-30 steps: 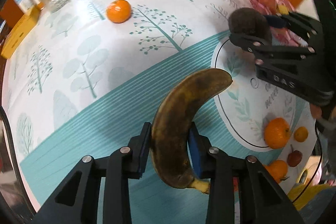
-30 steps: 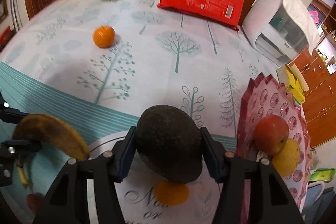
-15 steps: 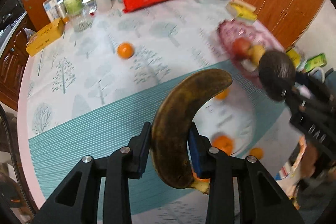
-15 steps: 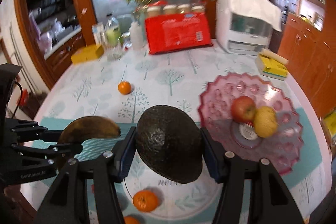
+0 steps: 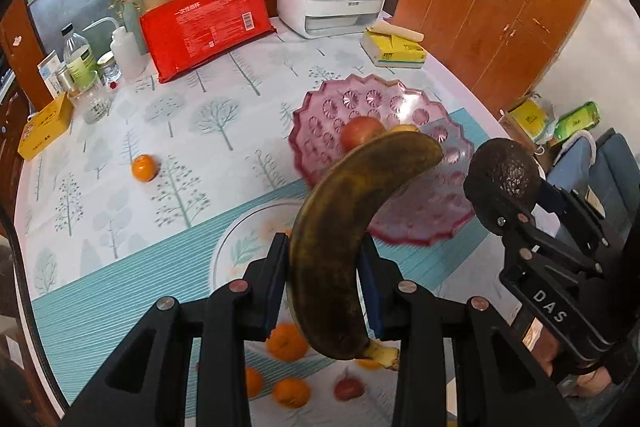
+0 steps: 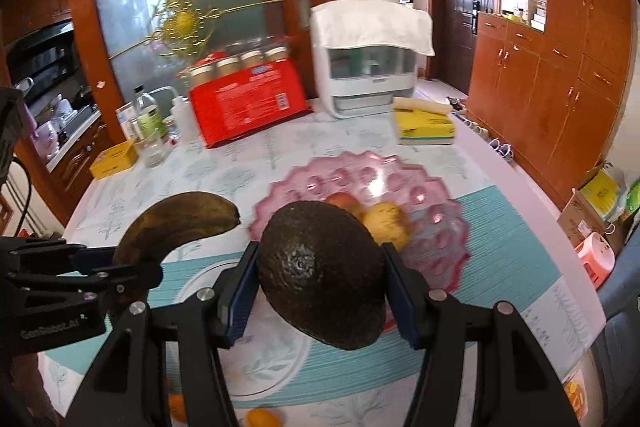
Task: Organize fruits
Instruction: 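Carry the banana with the left gripper while the right gripper carries the avocado into the bowl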
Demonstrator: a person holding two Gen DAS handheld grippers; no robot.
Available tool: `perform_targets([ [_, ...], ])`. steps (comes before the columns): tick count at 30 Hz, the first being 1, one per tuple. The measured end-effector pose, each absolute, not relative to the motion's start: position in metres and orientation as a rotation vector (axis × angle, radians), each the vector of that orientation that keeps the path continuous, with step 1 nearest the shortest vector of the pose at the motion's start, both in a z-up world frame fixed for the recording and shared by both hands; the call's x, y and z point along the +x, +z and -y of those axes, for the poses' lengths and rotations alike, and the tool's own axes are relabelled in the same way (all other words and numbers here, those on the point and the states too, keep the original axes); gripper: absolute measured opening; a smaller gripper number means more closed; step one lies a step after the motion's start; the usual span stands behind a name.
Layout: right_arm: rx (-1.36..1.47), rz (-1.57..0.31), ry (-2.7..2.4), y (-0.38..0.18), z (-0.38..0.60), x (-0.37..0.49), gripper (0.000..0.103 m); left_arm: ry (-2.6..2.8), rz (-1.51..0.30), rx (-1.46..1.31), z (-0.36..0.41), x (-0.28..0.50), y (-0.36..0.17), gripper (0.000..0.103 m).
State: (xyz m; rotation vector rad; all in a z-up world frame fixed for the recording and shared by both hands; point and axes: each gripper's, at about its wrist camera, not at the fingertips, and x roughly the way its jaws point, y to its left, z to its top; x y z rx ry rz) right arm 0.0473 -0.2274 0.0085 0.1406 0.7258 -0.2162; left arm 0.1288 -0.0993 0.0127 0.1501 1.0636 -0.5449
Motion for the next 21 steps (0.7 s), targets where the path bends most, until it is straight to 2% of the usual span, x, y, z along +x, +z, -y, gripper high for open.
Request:
perform_targets([
  [9,0.122,-0.828,-0.17,-0.033,0.277,0.096,0.059,-0.43,-1.096,0.141,0.141,0.168,-0.002,0.032],
  [21,0.176,-1.031,0.006,-0.106,0.279,0.133,0.06,-0.314,-1.172,0.195,0.175,0.207,-0.037,0.032],
])
